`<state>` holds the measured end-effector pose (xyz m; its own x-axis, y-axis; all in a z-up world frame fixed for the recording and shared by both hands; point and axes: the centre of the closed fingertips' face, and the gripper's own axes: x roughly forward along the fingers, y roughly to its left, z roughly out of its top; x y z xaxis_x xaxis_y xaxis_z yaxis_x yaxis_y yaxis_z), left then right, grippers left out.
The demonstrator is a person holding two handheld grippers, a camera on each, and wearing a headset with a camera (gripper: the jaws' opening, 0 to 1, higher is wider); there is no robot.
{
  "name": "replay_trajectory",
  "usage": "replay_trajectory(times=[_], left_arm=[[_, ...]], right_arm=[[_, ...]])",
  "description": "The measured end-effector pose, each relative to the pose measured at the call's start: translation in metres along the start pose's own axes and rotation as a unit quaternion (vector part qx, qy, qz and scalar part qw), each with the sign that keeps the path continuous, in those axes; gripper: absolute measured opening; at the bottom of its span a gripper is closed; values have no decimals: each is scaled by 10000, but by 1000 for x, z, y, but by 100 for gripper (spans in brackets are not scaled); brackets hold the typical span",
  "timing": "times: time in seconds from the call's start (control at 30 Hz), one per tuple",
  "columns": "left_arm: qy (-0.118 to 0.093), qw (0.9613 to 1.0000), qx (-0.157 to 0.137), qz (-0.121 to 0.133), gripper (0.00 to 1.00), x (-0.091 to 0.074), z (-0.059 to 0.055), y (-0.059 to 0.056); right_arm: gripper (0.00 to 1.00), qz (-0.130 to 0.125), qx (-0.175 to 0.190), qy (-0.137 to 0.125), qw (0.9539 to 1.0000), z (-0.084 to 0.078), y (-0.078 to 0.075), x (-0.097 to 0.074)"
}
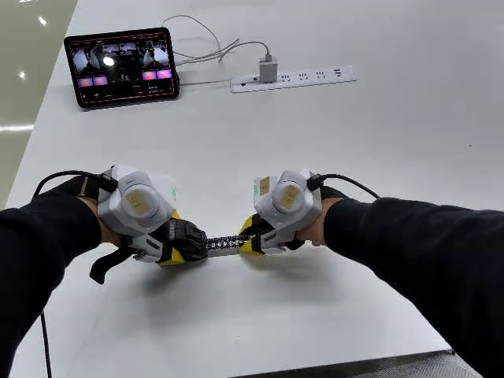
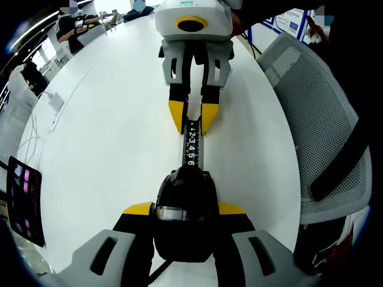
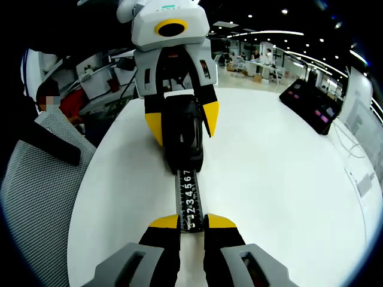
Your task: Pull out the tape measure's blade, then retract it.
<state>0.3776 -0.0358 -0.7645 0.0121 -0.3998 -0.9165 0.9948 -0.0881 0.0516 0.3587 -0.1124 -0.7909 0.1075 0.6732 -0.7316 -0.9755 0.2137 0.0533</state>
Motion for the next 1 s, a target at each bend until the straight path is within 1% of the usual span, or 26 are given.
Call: replay_trajectory(times=[0.23,0.7,0.9,1.0], left_arm=[[10,10000,-13,5,32,0,0,0],[21,10000,-6,18,32,1,-1,0],[18,10000,-14,33,32,1,-1,1],[11,10000,-16,39,32,1,-1,0]], right_arm=[[10,-3,4,24,10000,-5,-1,-6],[10,11,-1,64,10000,-14,-3,-12],[10,-25,21,60,10000,-19,-7,-16],[10,-38,-51,92,9999,-20,-6,-18]])
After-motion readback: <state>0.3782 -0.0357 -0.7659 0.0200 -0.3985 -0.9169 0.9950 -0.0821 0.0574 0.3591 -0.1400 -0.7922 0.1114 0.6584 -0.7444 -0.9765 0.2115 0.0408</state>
